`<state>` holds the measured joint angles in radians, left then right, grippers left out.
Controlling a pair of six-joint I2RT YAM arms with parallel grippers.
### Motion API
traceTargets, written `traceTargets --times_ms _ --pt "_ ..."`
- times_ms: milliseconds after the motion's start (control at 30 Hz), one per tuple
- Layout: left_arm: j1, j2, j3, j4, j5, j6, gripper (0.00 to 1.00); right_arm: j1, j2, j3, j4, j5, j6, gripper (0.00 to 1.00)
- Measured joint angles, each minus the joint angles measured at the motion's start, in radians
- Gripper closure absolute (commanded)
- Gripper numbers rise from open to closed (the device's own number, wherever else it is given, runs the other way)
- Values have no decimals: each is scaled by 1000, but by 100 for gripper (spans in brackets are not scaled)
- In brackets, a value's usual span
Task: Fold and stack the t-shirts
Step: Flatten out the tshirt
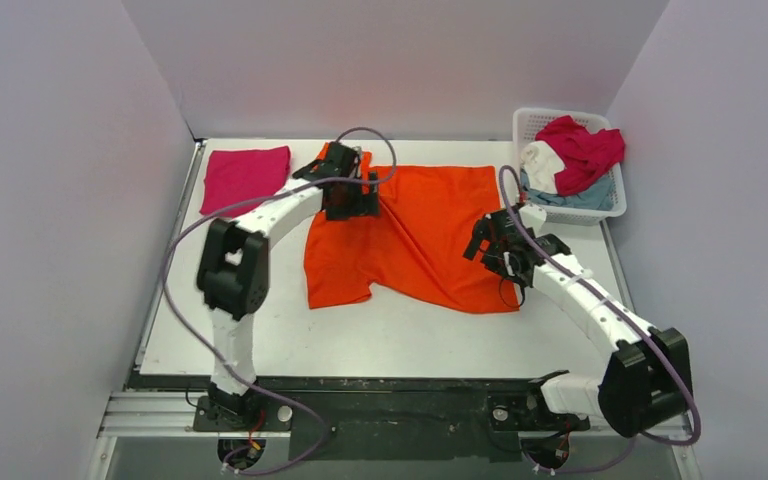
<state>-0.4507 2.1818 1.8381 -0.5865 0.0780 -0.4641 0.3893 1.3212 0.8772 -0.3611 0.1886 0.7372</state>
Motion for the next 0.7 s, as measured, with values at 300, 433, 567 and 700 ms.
traceTargets --times_ms 300,433,567,700 --pt "17 -938 -816 145 -205 -162 4 -203 -221 -164 -51 69 4 4" --pt "138 -1056 -1073 206 -170 -233 12 -270 -228 -247 -79 64 2 5" --pt "232 -981 -1229 245 -65 -277 19 -278 -227 -252 -65 53 -1 6" --pt "234 -915 -1241 309 21 -291 30 -279 -196 -252 -37 46 -1 8"
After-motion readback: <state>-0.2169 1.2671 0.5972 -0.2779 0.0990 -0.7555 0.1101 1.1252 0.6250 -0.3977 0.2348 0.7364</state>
